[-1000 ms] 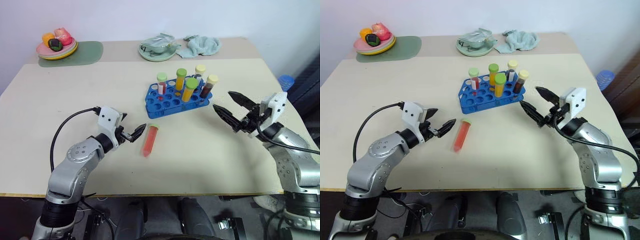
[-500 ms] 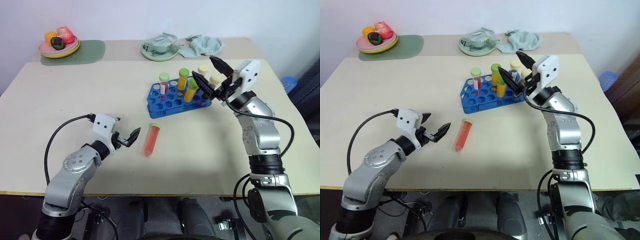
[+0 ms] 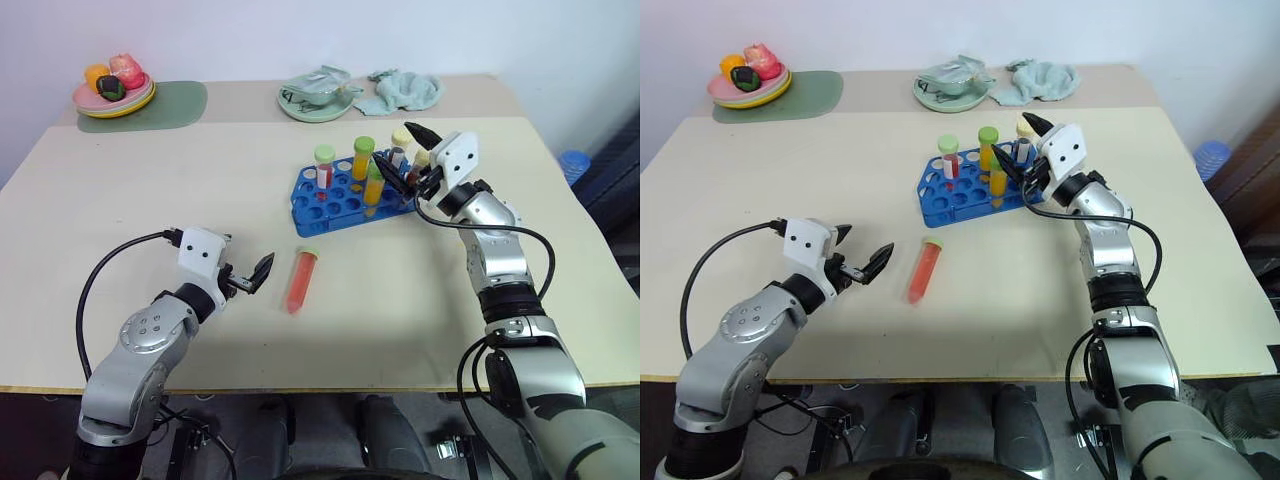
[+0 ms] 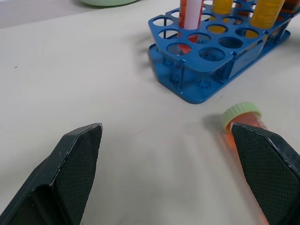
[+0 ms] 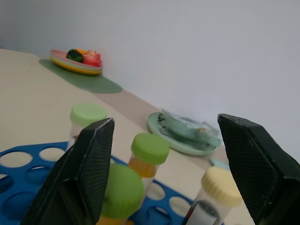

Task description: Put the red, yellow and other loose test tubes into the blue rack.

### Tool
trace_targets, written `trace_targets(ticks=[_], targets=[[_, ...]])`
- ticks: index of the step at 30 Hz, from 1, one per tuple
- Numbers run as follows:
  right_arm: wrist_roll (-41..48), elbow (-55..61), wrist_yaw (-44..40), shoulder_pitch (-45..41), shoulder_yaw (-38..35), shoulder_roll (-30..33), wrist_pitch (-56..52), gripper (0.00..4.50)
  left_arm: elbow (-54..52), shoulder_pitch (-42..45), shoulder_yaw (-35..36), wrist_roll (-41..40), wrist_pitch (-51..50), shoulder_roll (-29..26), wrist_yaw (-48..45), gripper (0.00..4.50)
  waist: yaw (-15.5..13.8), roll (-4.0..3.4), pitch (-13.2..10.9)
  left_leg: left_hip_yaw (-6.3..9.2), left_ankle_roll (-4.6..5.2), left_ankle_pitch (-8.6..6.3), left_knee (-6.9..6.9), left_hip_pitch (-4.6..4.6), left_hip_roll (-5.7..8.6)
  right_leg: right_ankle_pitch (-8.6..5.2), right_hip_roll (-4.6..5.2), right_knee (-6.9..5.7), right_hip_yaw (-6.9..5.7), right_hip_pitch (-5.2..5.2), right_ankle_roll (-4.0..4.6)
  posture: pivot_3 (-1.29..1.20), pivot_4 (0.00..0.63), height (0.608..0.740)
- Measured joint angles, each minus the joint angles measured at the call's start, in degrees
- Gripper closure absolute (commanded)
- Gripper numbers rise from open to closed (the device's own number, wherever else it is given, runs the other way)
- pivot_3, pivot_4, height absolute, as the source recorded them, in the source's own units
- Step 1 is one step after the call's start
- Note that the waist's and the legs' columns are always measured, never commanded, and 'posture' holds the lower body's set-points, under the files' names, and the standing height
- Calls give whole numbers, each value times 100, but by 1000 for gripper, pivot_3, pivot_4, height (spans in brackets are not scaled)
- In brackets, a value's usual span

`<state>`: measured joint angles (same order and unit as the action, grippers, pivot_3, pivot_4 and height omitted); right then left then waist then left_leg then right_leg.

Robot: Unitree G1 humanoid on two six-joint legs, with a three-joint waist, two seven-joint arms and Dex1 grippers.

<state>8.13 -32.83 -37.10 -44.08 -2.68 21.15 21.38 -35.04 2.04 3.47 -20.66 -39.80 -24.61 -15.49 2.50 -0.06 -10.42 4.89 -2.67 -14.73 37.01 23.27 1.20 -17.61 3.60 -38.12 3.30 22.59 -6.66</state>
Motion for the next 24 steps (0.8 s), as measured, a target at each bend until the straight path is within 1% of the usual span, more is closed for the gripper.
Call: trace_targets(ticks=[3, 6, 8, 11, 12, 16, 20, 22, 24], targets=[[59, 57, 15, 10, -43, -5, -9, 934, 7, 20, -1, -2, 37, -43, -138, 0, -3, 0, 0, 0, 0, 0, 1, 0, 0, 0, 2, 0, 1, 0, 0, 0, 150, 740], [330, 558, -91, 188, -154, 70, -188, 934, 26, 67, 3, -3, 109, -115, -295, 0, -23, 0, 0, 2, 0, 0, 0, 2, 0, 0, 3, 2, 0, -1, 0, 0, 150, 740], [587, 1081, -276, 505, -235, 220, -401, 934, 56, 85, 7, -1, 245, -119, -392, 0, -54, 0, 0, 2, 0, 0, 2, 4, -1, 0, 8, 4, -3, -4, 0, 0, 150, 740], [1020, 1931, -553, 1244, -379, 549, -948, 934, 214, 184, -4, 7, 734, -80, -616, 0, -122, 0, 0, 2, 0, 0, 2, 4, 0, 0, 12, 8, -2, -4, 0, 0, 150, 740], [1162, 2269, -604, 1555, -460, 682, -1185, 934, 297, 276, -15, 6, 936, -10, -705, 0, -140, 0, 0, 1, 0, 0, 2, 4, 1, 0, 11, 8, -2, -5, 0, 0, 150, 740], [1469, 3117, -614, 2268, -698, 1010, -1848, 934, 475, 446, -22, -91, 1302, 108, -946, 0, -141, 0, 0, 1, 1, -1, 2, 3, 1, 0, 7, 8, 2, -3, 0, 0, 150, 740], [1621, 3686, -613, 2713, -792, 1165, -2286, 934, 571, 669, -4, -332, 1215, 81, -1133, 0, -135, 0, 0, 0, 1, -1, 3, 1, 1, 0, 3, 5, 1, -5, 0, 0, 150, 740], [1726, 3915, -681, 2875, -790, 1209, -2494, 934, 570, 810, 14, -441, 1060, -43, -1204, 0, -139, 0, 0, 0, 2, -1, 4, 2, 1, 0, 4, 7, 1, -6, 0, 0, 150, 740], [1911, 4163, -941, 3116, -797, 1450, -2713, 934, 566, 1062, 13, -613, 633, -140, -1181, 0, -161, 2, -1, 0, 2, -1, 5, 3, 3, -1, 5, 9, -1, -10, -1, 0, 150, 740]])
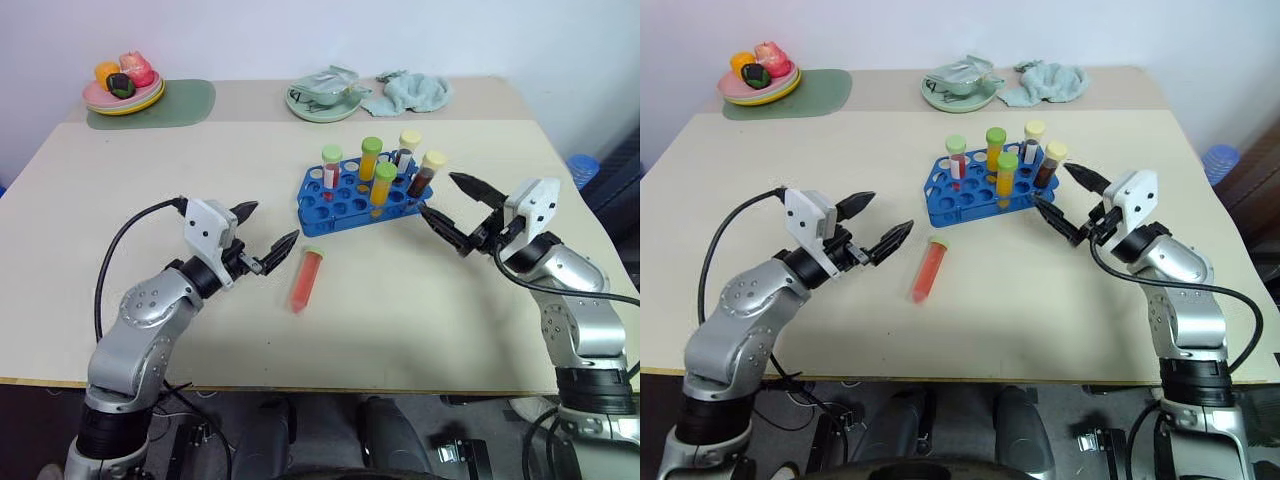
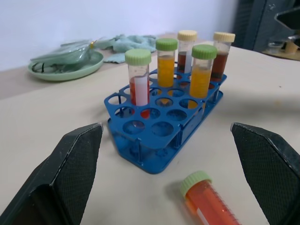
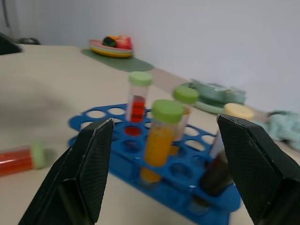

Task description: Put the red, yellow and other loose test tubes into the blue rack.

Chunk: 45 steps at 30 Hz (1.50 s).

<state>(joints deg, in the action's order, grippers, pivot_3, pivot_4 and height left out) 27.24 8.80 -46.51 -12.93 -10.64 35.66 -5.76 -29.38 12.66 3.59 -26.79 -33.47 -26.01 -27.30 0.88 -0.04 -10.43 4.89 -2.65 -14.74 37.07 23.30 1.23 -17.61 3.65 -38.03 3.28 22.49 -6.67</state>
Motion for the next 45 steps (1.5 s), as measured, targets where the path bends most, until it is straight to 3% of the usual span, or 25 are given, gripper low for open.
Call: trace_targets(ticks=[7, 11, 14, 20, 24, 33, 45], targets=[[573, 244, -1717, 1348, -377, 1214, -405, 934, -131, 1134, 430, -1299, -3077, -433, 632, 0, -4, 10, -5, 3, 8, -4, 8, 0, 3, -2, -2, 0, -9, -10, -3, 0, 150, 740], [744, -118, -2404, 1427, -919, 1687, -385, 934, -54, 2150, 702, -1826, -4971, -579, 936, 0, 48, 18, -10, 1, 8, -4, 7, -16, 0, -2, -12, -6, -8, -19, -3, 0, 150, 740], [733, -352, -2710, 1331, -986, 1751, -311, 934, 305, 2582, 728, -2204, -5757, -836, 1137, 0, 76, 18, -10, 2, 7, -4, 3, -18, -2, -2, -12, -8, -8, -17, -3, 0, 150, 740], [575, -986, -3070, 1064, -866, 1746, -172, 934, 1406, 3195, 188, -3700, -5856, -1646, 1788, 0, 20, 26, -15, 10, 4, -2, 5, -15, -3, -2, -3, -8, -4, -12, -3, 0, 150, 740], [544, -1083, -3272, 852, -659, 1732, -170, 934, 1952, 3584, -249, -4383, -5856, -1797, 2275, 0, 4, 29, -17, 11, 3, -2, 7, -13, 0, -2, 1, -6, -3, -13, -3, 0, 150, 740], [311, -1610, -3498, 283, -317, 1632, 93, 934, 2948, 4263, -1020, -5401, -5856, -1524, 3266, 0, 4, 29, -16, 11, -2, 1, 7, -8, 2, -2, 2, -9, -3, -3, -3, 0, 150, 740], [290, -1523, -3483, 293, -117, 1398, 101, 934, 3299, 4452, -1382, -5663, -5856, -1313, 3512, 0, 7, 28, -16, 8, -38, 22, 8, -1, 5, -2, 3, -15, 4, 7, -3, 0, 150, 740]])
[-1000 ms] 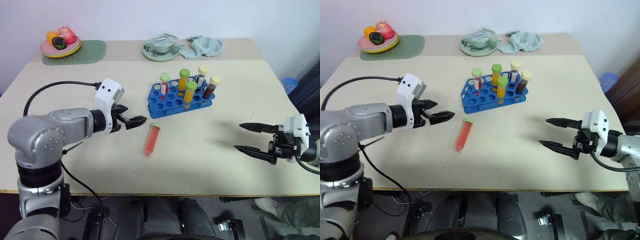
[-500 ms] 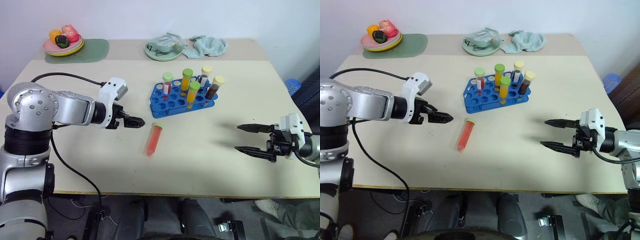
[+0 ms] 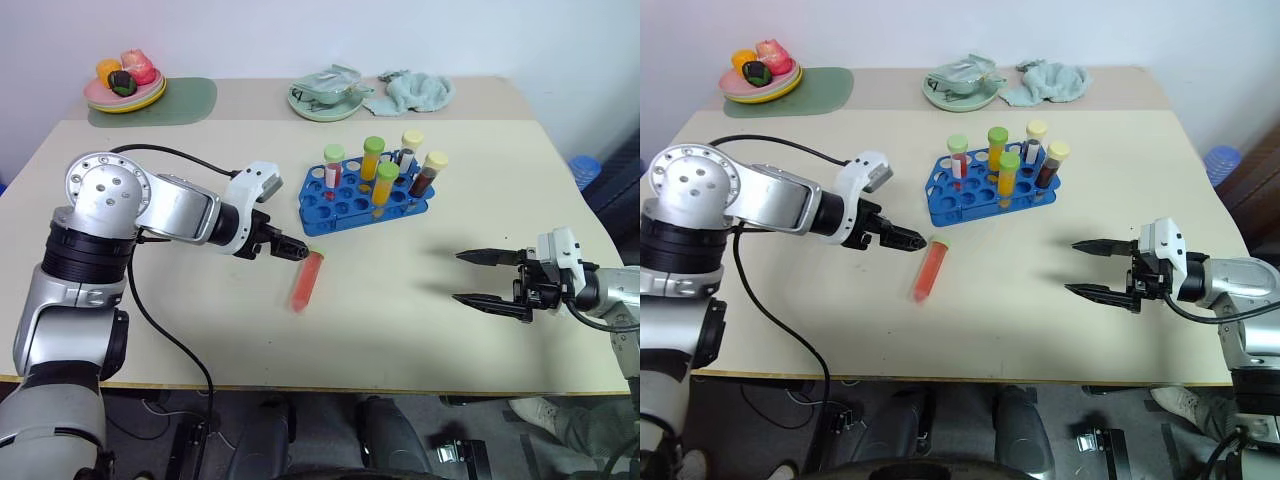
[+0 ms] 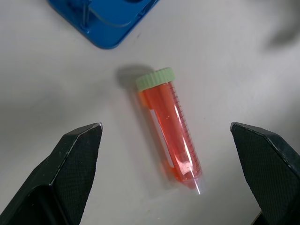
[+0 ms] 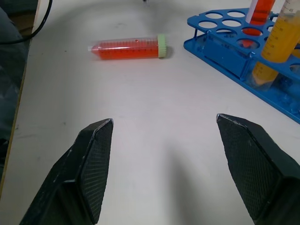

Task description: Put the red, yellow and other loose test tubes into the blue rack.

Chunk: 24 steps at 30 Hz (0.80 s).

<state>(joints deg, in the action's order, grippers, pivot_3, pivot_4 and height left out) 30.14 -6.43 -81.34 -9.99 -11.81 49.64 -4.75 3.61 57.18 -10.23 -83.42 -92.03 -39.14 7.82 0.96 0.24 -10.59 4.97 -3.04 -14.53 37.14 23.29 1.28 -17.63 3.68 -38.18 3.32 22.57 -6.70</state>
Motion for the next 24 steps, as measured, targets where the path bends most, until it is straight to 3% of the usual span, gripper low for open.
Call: trace_targets(ticks=[12, 24], targets=[[5, 175, 47, 112, 7, -100, -111, 934, 239, 385, -403, 105, 0, 377, -23, 0, 16, 0, 0, -1, 0, 0, 0, 0, 1, 0, -4, -3, 0, 2, 0, 0, 150, 740], [-6, 392, 209, 330, 26, -145, -103, 934, 1392, 1052, -1118, 593, 0, 859, 24, 0, 9, 0, 0, -2, -1, 1, 3, 4, 8, 0, -3, -3, -2, 1, -1, 0, 150, 740]])
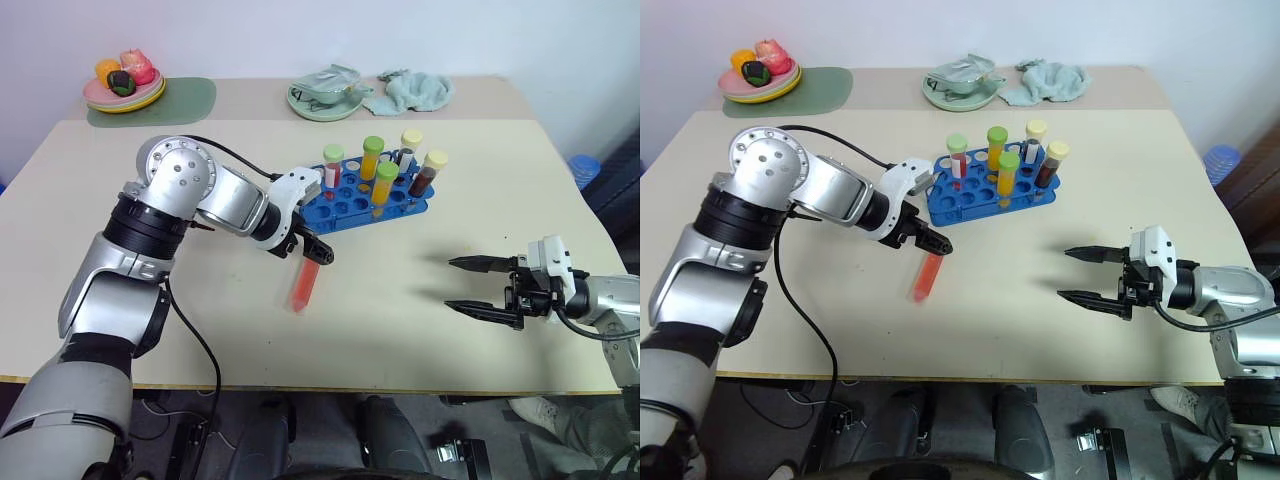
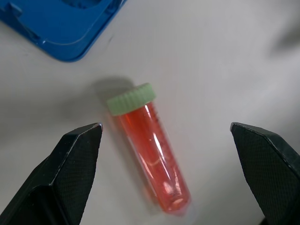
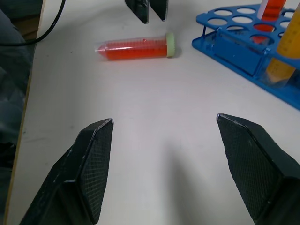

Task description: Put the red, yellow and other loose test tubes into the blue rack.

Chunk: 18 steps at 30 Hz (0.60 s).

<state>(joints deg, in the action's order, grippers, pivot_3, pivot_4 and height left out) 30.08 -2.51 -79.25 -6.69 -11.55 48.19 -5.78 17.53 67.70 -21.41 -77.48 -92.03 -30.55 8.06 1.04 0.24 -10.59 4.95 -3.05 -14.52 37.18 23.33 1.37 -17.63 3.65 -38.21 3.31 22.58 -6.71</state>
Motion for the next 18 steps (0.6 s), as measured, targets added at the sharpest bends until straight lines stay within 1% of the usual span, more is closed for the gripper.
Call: trace_targets(ticks=[9, 18], targets=[[3, 100, 130, 40, -4, -50, 0, 934, 1279, 451, -211, 314, 0, 759, 488, 0, 3, 2, -1, -2, -1, 1, 1, 1, 4, -1, 0, 0, -1, 1, -1, 0, 150, 740], [43, 334, 271, 307, -25, -65, -2, 934, 1596, 497, -232, 457, -1, 840, 813, 0, -10, 2, -1, -2, -2, 1, 1, 2, 3, -1, 1, 0, -1, 0, -2, 0, 150, 740]])
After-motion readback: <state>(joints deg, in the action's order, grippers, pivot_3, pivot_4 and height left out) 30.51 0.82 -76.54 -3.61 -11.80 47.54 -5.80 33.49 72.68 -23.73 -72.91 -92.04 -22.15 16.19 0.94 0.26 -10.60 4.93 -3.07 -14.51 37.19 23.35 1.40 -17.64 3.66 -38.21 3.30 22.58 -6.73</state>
